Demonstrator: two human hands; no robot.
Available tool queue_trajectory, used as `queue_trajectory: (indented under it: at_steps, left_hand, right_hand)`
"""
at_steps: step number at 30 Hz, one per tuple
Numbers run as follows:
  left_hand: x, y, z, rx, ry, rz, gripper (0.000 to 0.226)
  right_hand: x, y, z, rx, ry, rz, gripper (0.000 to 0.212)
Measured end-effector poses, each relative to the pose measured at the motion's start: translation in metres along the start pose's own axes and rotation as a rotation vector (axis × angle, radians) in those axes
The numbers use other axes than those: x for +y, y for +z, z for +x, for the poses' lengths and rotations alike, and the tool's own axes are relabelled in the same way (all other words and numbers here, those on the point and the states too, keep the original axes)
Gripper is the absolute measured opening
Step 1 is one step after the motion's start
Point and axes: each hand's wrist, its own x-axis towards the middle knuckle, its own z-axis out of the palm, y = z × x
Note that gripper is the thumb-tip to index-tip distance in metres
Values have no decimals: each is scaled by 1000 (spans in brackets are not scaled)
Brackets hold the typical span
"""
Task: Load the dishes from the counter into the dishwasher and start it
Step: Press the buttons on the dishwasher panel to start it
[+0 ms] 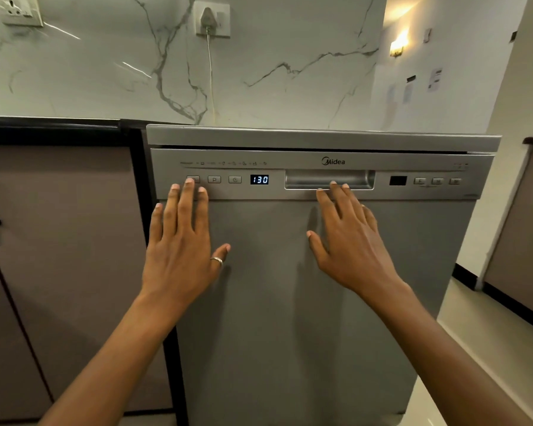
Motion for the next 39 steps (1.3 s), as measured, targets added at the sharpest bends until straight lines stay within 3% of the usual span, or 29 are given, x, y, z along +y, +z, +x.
queue_trajectory:
  at_steps: [8, 16, 24, 30, 39]
  left_hand:
    - [-7, 5, -1, -53, -32, -25, 106]
    - [-4, 18, 0, -61, -31, 0, 106]
    - [7, 36, -3, -43, -97, -33, 119]
    - [7, 25, -2, -92, -94, -46, 114]
    - [-7, -33, 5, -392, -44, -117, 112]
  right_hand:
    - [-3, 4, 7, -64, 19, -20, 75]
    - [-6, 12, 7, 19, 43, -51, 76]
    - [-15, 46, 11, 122, 126, -112, 97]
    - [-17, 44, 13, 116, 156, -97, 102]
    - [-24, -4, 15, -168, 172, -65, 102]
